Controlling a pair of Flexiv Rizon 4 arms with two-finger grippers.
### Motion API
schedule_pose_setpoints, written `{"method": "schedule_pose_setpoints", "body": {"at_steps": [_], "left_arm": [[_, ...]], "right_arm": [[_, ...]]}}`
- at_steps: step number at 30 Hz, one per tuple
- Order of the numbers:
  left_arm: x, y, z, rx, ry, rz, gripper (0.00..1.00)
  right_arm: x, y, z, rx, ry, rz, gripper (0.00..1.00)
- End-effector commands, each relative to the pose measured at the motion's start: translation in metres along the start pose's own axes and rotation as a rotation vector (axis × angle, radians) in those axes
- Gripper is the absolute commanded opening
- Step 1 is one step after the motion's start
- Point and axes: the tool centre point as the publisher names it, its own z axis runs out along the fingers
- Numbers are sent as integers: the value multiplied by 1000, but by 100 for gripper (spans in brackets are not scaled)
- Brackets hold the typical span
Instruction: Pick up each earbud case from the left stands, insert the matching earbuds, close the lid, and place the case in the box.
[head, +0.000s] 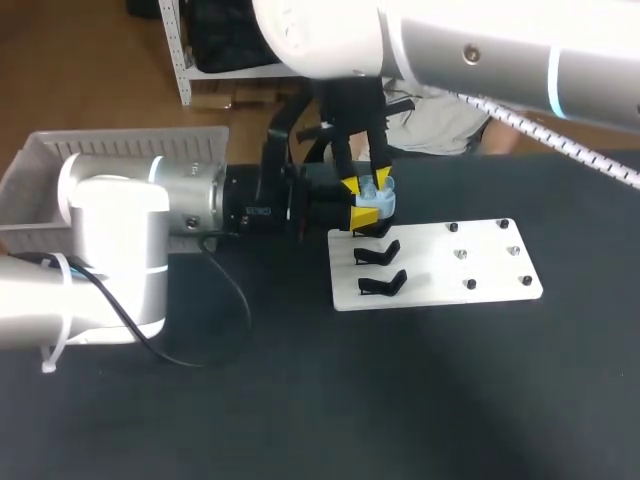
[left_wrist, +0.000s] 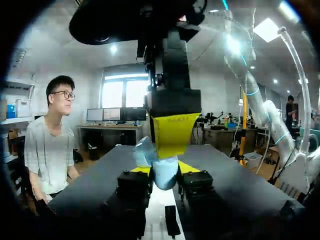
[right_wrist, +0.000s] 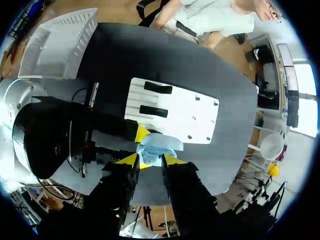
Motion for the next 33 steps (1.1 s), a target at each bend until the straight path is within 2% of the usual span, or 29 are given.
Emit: {"method": "schedule_pose_setpoints", "body": {"at_steps": [1,10,11,13,16,21,26,33], "left_arm": [[0,-2,-1,-7,-3,4,0],[0,-2,-1,-7,-3,4,0],[0,-2,-1,-7,-3,4,0],[0,-2,-1,-7,-3,4,0],[0,-2,-1,-7,-3,4,0],[0,-2,-1,-7,-3,4,0],[0,-2,-1,-7,-3,4,0],[0,-2,-1,-7,-3,4,0]], "right_arm": [[3,-2,1,-6,-10,1,47],[11,-6,-11,-47,-47,10,49],[12,-9,-15,-59,-60,32,63],[10,-17,-19,-68,-81,101,100],[1,-32,-22,-97,-108,226,100],[-23,-55,-12,-148,-108,388,100],[-39,-69,-2,-165,-80,438,100],[-41,-67,14,-168,-35,432,100]]}}
